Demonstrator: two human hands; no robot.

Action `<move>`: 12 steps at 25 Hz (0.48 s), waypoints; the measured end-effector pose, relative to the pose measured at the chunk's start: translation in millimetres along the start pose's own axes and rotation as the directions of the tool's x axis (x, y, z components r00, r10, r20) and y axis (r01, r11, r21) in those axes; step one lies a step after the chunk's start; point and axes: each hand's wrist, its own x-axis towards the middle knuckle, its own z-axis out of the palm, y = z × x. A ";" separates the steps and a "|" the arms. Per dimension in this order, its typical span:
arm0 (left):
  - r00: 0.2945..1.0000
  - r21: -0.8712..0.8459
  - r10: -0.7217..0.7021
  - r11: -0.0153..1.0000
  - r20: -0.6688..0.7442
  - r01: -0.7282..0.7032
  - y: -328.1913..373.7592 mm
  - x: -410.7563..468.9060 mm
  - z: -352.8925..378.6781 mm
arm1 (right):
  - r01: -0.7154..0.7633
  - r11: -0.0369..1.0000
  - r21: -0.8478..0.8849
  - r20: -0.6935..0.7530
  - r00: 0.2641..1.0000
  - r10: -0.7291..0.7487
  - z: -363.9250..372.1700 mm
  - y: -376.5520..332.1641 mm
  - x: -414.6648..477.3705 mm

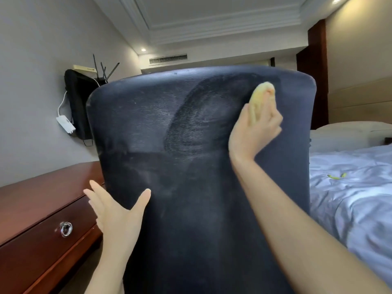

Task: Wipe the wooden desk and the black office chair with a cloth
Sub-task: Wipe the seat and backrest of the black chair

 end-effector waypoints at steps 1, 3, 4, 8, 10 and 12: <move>0.999 -0.038 -0.008 0.999 0.033 0.009 -2.0 -0.9 0.6 | 0.047 0.998 0.045 0.014 0.999 -0.048 5.7 -10.9 -13.8; 0.998 -0.097 -0.016 0.995 0.064 0.022 -4.4 -2.6 5.1 | 0.190 0.978 0.085 0.049 0.980 -0.194 17.0 -33.9 -36.7; 0.998 -0.100 -0.022 0.995 0.057 0.027 -4.3 -3.2 7.9 | 0.295 0.950 0.102 0.096 0.948 -0.305 21.9 -43.6 -46.5; 1.000 -0.026 -0.024 0.999 -0.009 0.023 -1.6 -5.8 15.7 | 0.784 0.510 0.355 0.333 0.404 -0.852 35.7 -56.3 -91.0; 1.000 -0.037 -0.019 0.999 0.000 0.019 -2.8 -7.8 15.8 | 0.908 0.181 0.379 0.300 0.065 -0.952 34.9 -43.2 -102.2; 1.000 -0.041 -0.015 0.999 0.010 0.016 -4.1 -9.0 16.5 | 0.929 0.029 0.370 0.253 -0.070 -0.965 33.3 -24.4 -89.6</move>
